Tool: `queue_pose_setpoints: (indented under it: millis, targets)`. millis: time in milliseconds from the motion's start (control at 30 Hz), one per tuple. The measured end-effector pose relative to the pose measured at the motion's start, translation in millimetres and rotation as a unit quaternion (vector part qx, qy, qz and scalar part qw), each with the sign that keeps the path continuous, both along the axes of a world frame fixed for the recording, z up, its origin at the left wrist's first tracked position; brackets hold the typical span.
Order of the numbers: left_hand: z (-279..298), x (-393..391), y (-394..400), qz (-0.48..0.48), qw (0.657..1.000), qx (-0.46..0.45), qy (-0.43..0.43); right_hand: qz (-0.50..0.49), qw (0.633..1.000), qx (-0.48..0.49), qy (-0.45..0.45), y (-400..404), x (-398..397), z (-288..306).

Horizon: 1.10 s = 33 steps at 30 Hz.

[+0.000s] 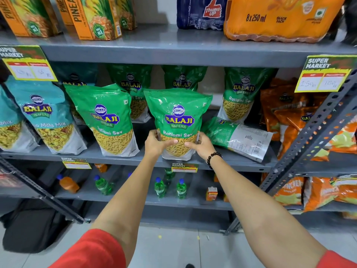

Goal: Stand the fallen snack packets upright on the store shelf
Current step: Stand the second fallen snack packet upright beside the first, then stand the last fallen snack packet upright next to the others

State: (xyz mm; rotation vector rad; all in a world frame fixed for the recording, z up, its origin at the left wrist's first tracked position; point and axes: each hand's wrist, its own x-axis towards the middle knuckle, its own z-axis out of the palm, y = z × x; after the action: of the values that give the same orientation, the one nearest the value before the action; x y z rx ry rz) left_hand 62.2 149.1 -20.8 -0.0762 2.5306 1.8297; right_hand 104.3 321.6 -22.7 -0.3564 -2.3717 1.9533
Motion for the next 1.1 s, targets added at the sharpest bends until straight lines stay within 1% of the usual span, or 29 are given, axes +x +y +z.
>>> queue_pose_setpoints:
  millis: [267, 400, 500, 567, 600, 667, 733, 800, 900, 1000, 1100]
  targets:
    - [1, 8, 3, -0.001, 1.0, 0.022, 0.0, -0.001, 1.0, 0.003, -0.012, 2, 0, -1]
    - [-1, 15, 4, -0.001, 0.999, 0.045, -0.023, -0.022, 0.999, 0.013, -0.021, 6, 5, 0]
    - [-6, 25, 10, 0.023, 0.997, 0.043, -0.067, -0.057, 0.997, 0.033, -0.027, 13, 12, 0]
    - [-11, 36, 21, 0.067, 0.99, 0.043, -0.114, -0.088, 0.995, 0.045, -0.025, 20, 16, 0]
    - [-12, 43, 28, 0.094, 0.984, 0.055, -0.144, -0.102, 0.993, 0.048, -0.023, 23, 19, 1]
    - [-14, 53, 49, 0.121, 0.967, 0.112, -0.193, -0.131, 0.99, 0.05, -0.018, 32, 25, 1]
    - [-14, 61, 74, 0.099, 0.959, 0.149, -0.221, -0.153, 0.986, 0.06, -0.016, 44, 33, 0]
    - [-11, 66, 99, 0.05, 0.953, 0.173, -0.245, -0.175, 0.982, 0.068, -0.014, 58, 39, 0]
    - [-5, 70, 136, -0.007, 0.931, 0.236, -0.279, -0.201, 0.976, 0.08, -0.01, 84, 44, 3]
    - [5, 64, 170, 0.013, 0.921, 0.255, -0.294, -0.219, 0.969, 0.113, -0.014, 115, 42, 8]
    - [10, 50, 198, 0.03, 0.916, 0.266, -0.3, -0.226, 0.955, 0.192, -0.021, 146, 32, 13]
